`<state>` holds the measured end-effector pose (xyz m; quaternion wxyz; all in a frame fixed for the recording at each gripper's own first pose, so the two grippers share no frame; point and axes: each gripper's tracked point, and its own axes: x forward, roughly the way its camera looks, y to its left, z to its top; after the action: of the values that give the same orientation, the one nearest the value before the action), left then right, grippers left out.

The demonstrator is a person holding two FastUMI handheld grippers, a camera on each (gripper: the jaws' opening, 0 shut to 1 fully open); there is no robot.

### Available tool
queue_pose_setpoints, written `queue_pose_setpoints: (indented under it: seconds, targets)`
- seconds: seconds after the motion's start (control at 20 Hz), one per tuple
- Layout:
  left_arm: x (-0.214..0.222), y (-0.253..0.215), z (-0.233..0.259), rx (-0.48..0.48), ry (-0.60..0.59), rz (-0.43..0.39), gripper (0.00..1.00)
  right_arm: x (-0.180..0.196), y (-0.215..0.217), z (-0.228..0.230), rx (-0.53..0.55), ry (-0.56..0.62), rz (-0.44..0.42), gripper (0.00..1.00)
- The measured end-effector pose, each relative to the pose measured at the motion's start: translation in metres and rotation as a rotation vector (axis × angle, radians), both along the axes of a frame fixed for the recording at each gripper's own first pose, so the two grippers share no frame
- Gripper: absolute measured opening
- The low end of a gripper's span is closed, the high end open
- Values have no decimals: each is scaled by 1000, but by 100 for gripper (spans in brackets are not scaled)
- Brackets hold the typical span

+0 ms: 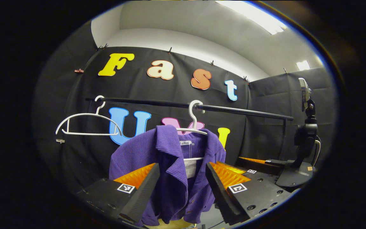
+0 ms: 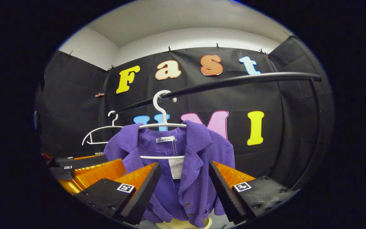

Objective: Grasp the clothes on the hanger with both hands and then place them into the laundry hamper below.

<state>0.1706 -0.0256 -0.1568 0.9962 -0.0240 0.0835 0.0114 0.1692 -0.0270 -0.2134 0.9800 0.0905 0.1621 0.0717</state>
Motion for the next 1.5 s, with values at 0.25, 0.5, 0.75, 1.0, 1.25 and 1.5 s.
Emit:
queue_pose_setpoints:
  seconds: [0.25,0.5,0.75,1.0,1.25,1.5]
  targets:
    - [20,3,-28,-12,59,69,90,14,3,-37,74,67,62,96]
    - [31,8,-41,-31,81,122,89,25,13,-64,142,116,112,95]
    - [36,9,-52,-24,117,161,89,36,19,-86,229,171,117,92]
    - [35,13,-57,-7,136,188,88,59,17,-97,223,160,80,85]
    - [45,17,-66,-10,141,201,87,71,6,-112,167,182,39,22]
    - [55,17,-77,-5,142,209,87,66,4,-108,151,174,87,9]
